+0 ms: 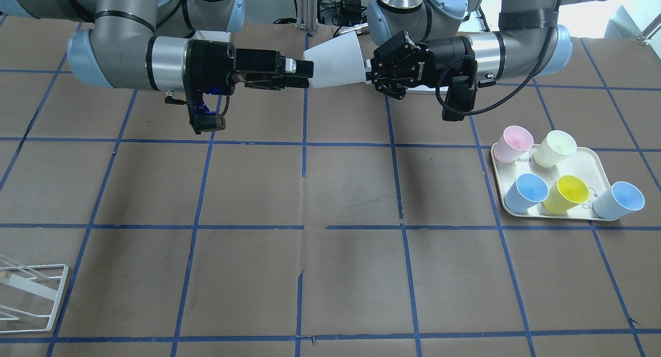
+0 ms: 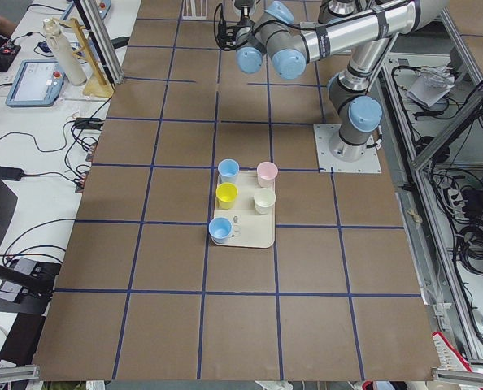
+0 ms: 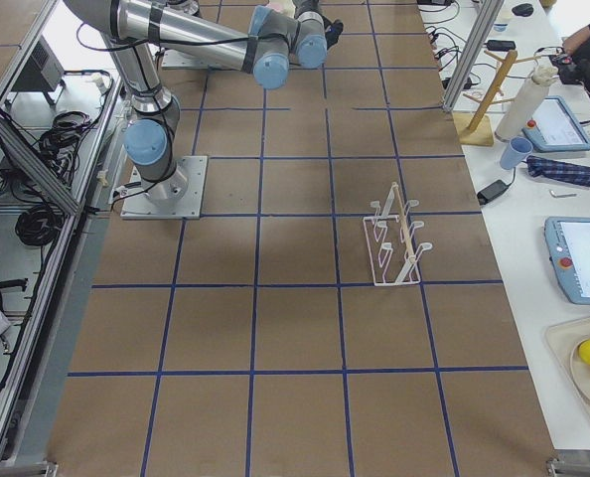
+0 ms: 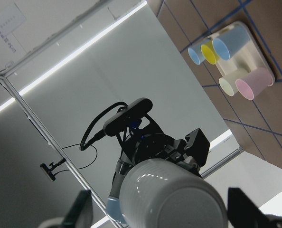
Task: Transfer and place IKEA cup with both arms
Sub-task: 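Carry the white cup toward the tray with the left gripper while the right arm withdraws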
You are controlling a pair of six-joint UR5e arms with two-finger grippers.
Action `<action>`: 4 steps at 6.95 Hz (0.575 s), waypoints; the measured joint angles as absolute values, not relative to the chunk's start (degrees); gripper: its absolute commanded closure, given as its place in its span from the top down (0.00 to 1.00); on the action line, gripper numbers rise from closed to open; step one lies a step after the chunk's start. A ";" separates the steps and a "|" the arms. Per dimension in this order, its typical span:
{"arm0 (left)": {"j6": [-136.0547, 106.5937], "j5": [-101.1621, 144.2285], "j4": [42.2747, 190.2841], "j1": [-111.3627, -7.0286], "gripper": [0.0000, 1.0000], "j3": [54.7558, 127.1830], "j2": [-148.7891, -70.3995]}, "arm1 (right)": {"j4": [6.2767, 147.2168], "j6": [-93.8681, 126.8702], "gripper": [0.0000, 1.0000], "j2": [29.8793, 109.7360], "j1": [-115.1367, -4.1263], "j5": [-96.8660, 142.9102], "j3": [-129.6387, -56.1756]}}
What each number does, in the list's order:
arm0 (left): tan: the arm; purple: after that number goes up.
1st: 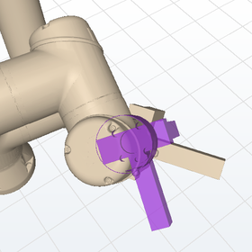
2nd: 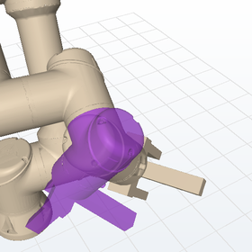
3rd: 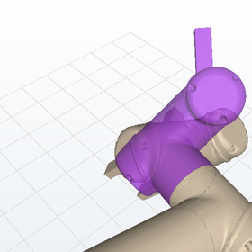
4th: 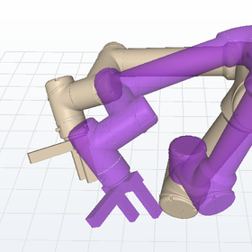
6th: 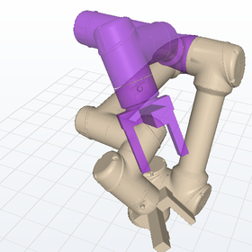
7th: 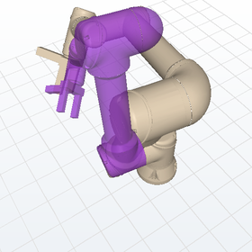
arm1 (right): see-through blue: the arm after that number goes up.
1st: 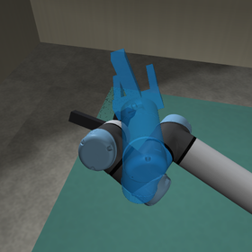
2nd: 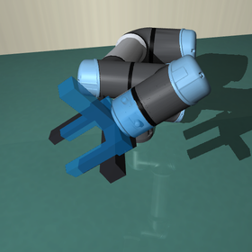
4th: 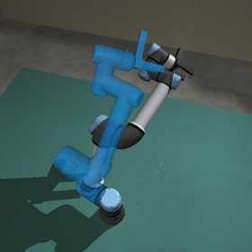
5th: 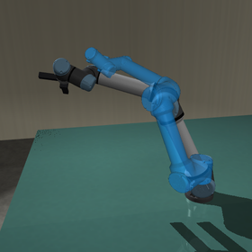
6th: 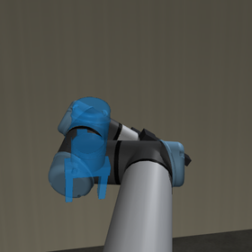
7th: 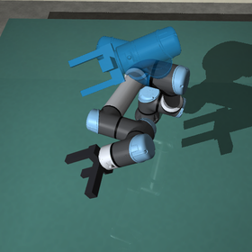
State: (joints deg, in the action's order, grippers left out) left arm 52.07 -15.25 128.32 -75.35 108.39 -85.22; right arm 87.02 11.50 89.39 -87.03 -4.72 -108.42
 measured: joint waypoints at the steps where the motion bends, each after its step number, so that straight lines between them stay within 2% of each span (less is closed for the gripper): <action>1: 51.80 -16.32 128.30 -74.88 0.00 108.06 -85.21 | 87.28 11.59 1.00 89.57 -83.74 -5.74 -108.07; 4: 49.78 -27.88 126.89 -69.13 0.00 107.65 -85.27 | 86.91 13.37 1.00 92.06 -79.08 -24.53 -104.80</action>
